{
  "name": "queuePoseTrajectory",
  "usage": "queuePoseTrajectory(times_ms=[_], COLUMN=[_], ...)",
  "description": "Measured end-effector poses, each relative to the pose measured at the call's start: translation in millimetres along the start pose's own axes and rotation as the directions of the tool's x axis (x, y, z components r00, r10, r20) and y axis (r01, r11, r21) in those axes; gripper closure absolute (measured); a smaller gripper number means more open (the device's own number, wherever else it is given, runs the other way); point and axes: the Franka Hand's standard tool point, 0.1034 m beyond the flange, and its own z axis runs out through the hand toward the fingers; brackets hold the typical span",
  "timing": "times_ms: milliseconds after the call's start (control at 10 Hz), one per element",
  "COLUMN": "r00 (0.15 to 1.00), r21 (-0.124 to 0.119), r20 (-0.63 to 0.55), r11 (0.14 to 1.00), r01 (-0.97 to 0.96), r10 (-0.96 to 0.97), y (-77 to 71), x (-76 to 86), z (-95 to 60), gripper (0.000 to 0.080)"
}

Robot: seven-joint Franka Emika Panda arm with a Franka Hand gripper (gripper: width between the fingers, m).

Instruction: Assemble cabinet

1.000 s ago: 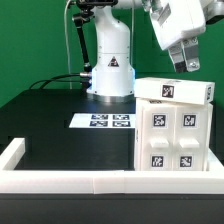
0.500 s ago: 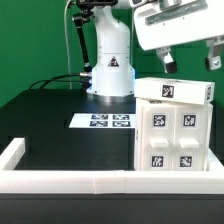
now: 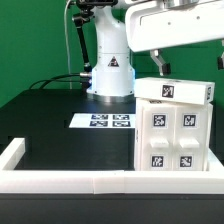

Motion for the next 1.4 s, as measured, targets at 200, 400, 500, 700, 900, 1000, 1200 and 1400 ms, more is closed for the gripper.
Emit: queuePoseTrajectory(times_ms=[200,400,500,700,900,1000,1200,1400], r00=[0.917,0.772,0.693,0.543,0.416,0.355,0.269,0.275], r21=[-0.048,-0.099,-0.116,-0.115,-0.099,-0.088,-0.067,-0.062], r20=[0.006,0.035,0.053,0.081,0.103,0.114,0.132,0.138], r11=[0.916,0.766,0.685,0.533,0.407,0.346,0.263,0.269], r01=[0.399,0.635,0.719,0.838,0.908,0.934,0.963,0.961], r10=[-0.399,-0.635,-0.719,-0.836,-0.903,-0.928,-0.954,-0.951], y=[5.3,7.2,7.4,9.9,15.7,19.3,27.7,30.4], x=[1.2,3.2,3.2,3.9,4.3,3.8,4.5,4.1], z=[3.1,2.7,3.3,4.0,6.3,9.0,16.2,21.3], gripper=[0.0002,0.0002,0.0002,0.0002,0.0002,0.0002,0.0002,0.0002])
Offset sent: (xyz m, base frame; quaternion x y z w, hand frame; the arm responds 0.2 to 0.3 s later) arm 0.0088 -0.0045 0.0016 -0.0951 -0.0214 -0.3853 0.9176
